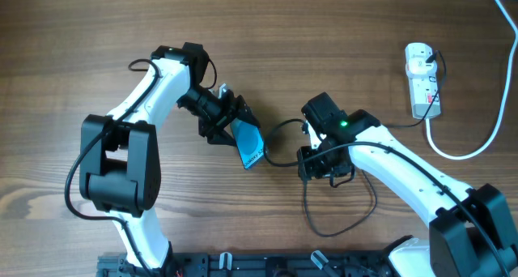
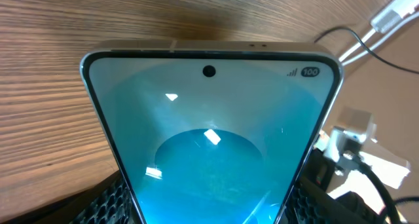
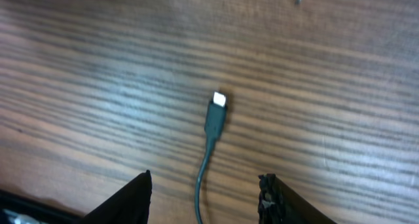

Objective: Plug charger to phone and switch on socket

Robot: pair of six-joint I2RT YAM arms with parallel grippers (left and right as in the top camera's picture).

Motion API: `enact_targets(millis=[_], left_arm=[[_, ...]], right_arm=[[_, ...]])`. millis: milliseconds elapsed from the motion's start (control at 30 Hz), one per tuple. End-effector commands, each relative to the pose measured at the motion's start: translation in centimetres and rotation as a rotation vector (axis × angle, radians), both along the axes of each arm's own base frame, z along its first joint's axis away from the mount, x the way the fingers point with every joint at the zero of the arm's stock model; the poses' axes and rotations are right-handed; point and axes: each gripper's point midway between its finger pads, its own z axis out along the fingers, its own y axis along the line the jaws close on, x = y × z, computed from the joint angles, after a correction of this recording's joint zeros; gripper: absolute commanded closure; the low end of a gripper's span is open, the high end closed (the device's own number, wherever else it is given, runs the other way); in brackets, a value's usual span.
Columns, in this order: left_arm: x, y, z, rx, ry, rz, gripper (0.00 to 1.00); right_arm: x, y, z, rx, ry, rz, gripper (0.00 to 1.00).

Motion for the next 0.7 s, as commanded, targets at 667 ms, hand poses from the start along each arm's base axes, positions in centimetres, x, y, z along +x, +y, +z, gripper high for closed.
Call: enact_targets(millis=[667], left_arm=[[-0.4,-4.2,1.1,-0.112,-0.183,-0.174,0.82]], right_arm=[[3.0,8.4,9.7,0.537,-0.005,0.087,0.35]])
